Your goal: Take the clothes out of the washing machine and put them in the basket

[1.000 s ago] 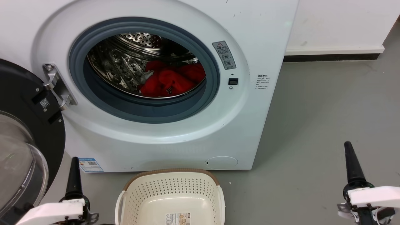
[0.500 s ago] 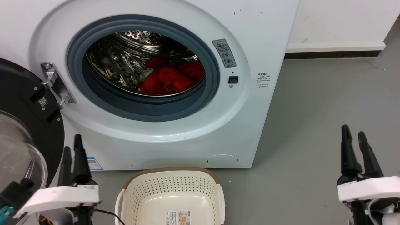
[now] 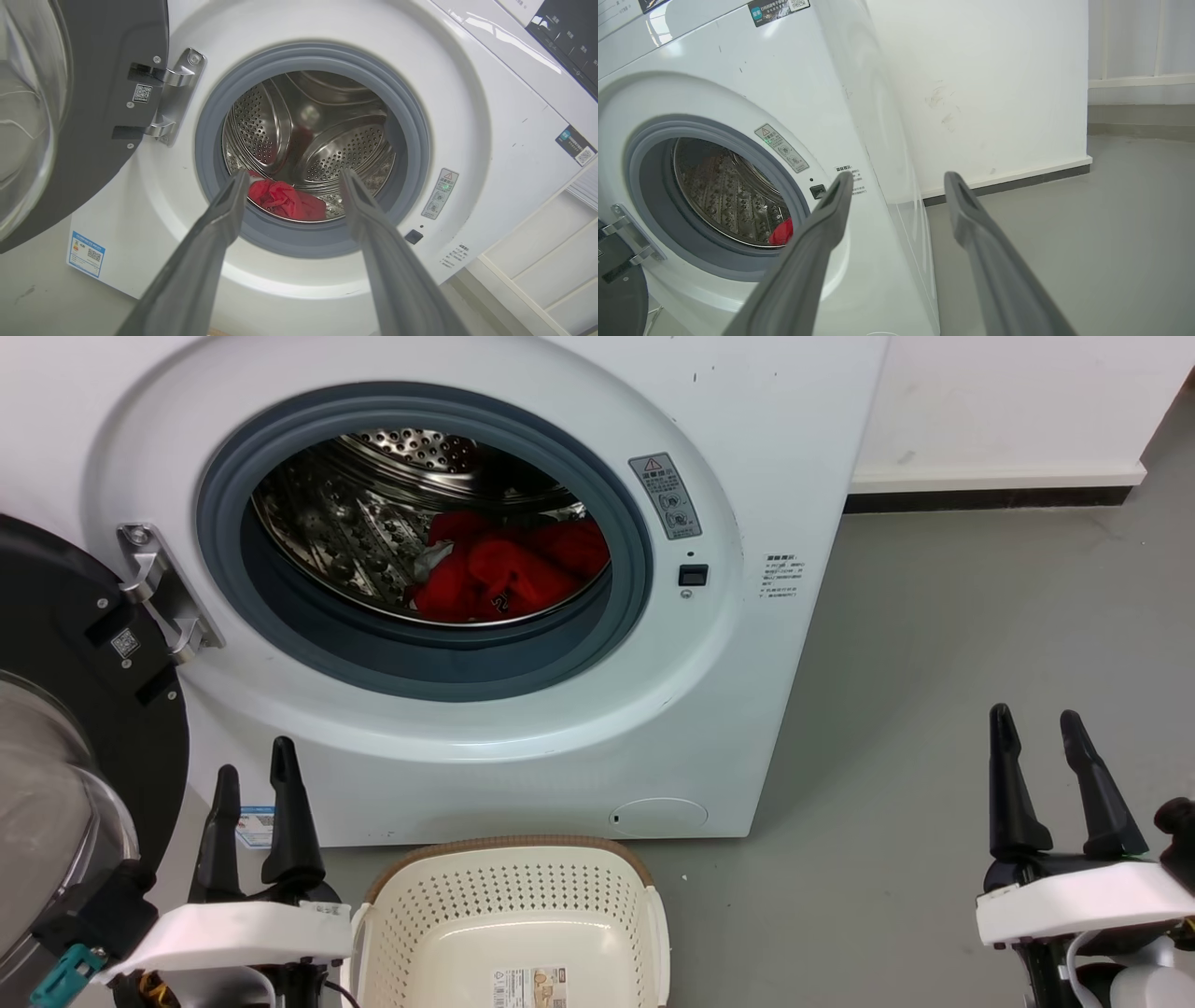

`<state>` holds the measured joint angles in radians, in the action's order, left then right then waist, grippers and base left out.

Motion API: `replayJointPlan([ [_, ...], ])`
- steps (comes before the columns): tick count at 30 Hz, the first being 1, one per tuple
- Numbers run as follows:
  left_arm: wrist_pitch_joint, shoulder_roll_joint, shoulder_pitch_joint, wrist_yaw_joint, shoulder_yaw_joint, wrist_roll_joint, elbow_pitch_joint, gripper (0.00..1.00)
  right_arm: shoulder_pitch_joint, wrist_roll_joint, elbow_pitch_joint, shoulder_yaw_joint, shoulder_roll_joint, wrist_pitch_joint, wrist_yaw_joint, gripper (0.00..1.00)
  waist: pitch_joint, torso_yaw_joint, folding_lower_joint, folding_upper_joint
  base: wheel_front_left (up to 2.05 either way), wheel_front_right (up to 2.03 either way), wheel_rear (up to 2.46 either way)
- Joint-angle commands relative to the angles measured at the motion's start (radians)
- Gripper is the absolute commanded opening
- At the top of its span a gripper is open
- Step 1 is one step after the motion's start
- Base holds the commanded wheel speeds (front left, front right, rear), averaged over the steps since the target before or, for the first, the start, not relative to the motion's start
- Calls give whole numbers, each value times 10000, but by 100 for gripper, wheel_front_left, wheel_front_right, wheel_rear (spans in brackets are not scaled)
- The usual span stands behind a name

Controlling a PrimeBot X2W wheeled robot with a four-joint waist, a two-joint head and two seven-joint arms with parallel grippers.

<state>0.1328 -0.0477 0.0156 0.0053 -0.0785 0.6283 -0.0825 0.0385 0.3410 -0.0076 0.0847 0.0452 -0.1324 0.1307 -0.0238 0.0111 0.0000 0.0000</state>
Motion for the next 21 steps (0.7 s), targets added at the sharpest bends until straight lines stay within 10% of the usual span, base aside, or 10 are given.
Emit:
replayJointPlan([
  [1,91,-26,-26,96,18,-355,-251,100,42,-405,-191,-35,53,-98,-1,100,-10,8,0,0,0,0,0],
  [21,699,-504,361,689,1582,-3790,-14,100,-132,-3530,342,-278,61,-711,-1,100,-83,84,0,0,0,0,0],
])
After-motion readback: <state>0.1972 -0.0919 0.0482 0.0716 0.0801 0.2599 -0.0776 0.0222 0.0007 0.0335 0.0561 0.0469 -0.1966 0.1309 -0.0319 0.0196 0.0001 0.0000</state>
